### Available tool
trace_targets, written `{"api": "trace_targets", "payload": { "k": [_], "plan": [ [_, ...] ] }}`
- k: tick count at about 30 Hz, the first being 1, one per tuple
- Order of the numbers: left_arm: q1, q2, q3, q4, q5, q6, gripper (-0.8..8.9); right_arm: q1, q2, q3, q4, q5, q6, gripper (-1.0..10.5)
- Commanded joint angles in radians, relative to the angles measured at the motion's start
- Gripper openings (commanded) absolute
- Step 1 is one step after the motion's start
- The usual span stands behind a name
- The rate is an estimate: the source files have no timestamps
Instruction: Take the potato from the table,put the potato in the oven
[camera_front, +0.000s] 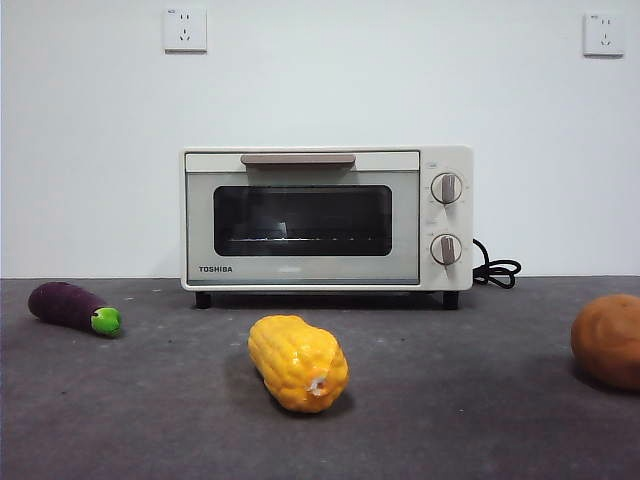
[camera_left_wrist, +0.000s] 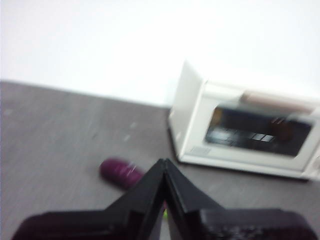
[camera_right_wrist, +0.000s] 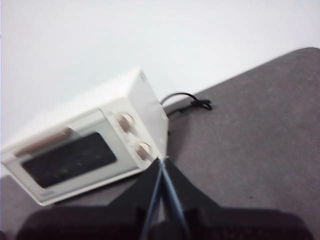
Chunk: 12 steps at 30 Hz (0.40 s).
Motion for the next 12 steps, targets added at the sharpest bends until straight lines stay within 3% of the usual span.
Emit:
{"api": "trace_targets", "payload": {
  "k": [1,12],
  "plan": [
    [0.0,0.013,0.065,0.007,0.021,-0.047,-0.06,0.001,0.023,0.095,-0.066,-0.008,0.042,-0.1],
    [0.0,0.262,0.32,-0.021,0.052,-0.029,-0.06,0.001,0.278,0.436,-0.282,-0.201,0.037,-0.1]
  ]
}}
